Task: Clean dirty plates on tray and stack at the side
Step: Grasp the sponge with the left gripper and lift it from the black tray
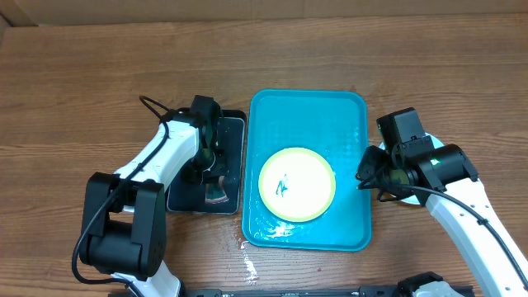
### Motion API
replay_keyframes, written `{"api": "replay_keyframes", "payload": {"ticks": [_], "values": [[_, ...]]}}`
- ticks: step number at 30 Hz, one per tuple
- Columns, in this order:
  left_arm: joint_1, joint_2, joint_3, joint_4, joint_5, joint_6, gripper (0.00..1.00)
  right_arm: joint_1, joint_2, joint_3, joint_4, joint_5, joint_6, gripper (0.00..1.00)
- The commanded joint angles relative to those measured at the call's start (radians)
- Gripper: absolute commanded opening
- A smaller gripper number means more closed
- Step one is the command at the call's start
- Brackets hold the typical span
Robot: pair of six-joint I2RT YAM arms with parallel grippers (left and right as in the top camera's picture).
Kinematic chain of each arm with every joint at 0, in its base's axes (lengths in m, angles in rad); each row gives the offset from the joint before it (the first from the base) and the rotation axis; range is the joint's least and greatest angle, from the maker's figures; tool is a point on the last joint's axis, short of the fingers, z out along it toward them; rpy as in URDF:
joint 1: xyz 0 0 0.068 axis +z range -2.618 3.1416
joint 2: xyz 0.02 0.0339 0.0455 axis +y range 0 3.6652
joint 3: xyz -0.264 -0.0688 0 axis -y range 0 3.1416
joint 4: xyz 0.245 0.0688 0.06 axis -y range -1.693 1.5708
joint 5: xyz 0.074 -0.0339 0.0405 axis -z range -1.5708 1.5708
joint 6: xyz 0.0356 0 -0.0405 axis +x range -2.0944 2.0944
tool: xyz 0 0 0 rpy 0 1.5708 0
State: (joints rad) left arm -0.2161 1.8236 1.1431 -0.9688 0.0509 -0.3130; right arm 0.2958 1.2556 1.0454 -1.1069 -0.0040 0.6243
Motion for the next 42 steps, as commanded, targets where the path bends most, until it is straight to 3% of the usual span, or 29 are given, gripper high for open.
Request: {"api": "replay_keyframes", "payload": {"ticks": [1, 8, 13, 28, 34, 42], "values": [[0.01, 0.019, -0.001, -0.01, -0.006, -0.001, 0.51, -0.003, -0.002, -0.011, 0.002, -0.026, -0.014, 0.51], [0.003, 0.02, -0.025, 0.058, -0.008, -0.002, 0.47, -0.003, -0.002, -0.011, 0.005, -0.051, -0.05, 0.51], [-0.007, 0.02, -0.055, 0.09, -0.006, -0.008, 0.04, -0.003, -0.002, -0.011, 0.004, -0.054, -0.05, 0.51], [0.049, -0.055, 0.134, -0.101, -0.042, -0.031, 0.04, -0.003, -0.002, -0.011, 0.039, -0.053, -0.056, 0.54], [0.024, -0.042, 0.093, -0.052, -0.132, -0.031, 0.04, -0.003, 0.011, -0.012, 0.045, -0.054, -0.058, 0.56], [0.02, -0.003, 0.001, 0.045, -0.13, -0.029, 0.04, -0.003, 0.117, -0.05, 0.089, -0.077, -0.12, 0.57]]}}
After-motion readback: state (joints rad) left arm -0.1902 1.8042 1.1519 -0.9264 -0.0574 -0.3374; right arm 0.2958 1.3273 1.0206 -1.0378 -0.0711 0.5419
